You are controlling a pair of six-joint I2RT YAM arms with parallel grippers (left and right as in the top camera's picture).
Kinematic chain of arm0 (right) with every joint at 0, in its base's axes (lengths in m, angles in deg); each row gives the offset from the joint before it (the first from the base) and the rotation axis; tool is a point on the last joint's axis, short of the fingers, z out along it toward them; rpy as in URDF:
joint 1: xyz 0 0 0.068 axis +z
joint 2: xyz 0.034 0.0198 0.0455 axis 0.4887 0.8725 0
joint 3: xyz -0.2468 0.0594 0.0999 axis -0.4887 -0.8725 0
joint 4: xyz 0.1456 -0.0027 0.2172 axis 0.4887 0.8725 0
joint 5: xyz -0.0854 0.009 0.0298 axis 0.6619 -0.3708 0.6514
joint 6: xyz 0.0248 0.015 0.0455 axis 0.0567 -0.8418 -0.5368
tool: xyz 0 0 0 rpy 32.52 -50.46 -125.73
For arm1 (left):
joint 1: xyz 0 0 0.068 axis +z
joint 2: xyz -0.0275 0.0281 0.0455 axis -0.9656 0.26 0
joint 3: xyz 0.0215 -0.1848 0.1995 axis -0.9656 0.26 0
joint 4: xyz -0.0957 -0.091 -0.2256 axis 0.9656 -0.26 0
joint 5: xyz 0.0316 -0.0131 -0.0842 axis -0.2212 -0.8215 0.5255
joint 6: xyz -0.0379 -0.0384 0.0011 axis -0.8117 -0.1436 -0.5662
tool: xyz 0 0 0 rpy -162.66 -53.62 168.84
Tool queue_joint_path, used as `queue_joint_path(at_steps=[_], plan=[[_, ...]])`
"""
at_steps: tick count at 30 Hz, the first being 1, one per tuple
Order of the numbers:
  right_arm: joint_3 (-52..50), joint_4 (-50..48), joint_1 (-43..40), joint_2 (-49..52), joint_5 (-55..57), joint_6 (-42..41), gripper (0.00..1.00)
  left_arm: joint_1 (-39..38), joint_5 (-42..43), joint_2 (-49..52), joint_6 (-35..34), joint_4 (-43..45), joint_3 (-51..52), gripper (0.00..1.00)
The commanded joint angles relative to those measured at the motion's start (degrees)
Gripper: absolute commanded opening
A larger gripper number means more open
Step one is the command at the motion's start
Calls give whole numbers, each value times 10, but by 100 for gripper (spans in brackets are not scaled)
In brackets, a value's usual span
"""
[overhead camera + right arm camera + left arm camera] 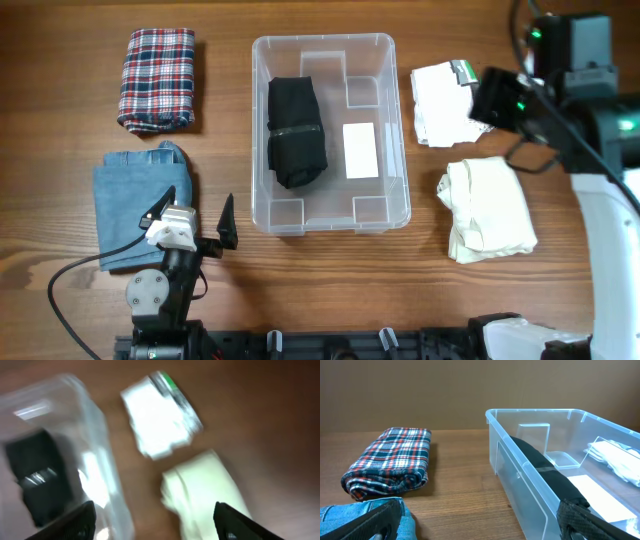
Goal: Pack container
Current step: 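Withdraw the right gripper and move it to the cream cloth bundle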
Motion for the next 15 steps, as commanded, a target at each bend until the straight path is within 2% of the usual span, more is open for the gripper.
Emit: queue_joint_path(at_steps=[1, 5, 9, 15], plan=[[-6, 77, -20, -17, 13, 5, 76, 3, -3, 2, 7, -3, 3, 100], [-25, 118, -20, -17, 23, 2, 73, 4, -3, 2, 7, -3, 3, 100], [-84, 116, -20, -19, 37, -27, 77, 4, -3, 2, 7, -3, 3, 100], [-233, 49, -22, -20, 38, -41, 78, 4, -3, 2, 7, -3, 3, 100]])
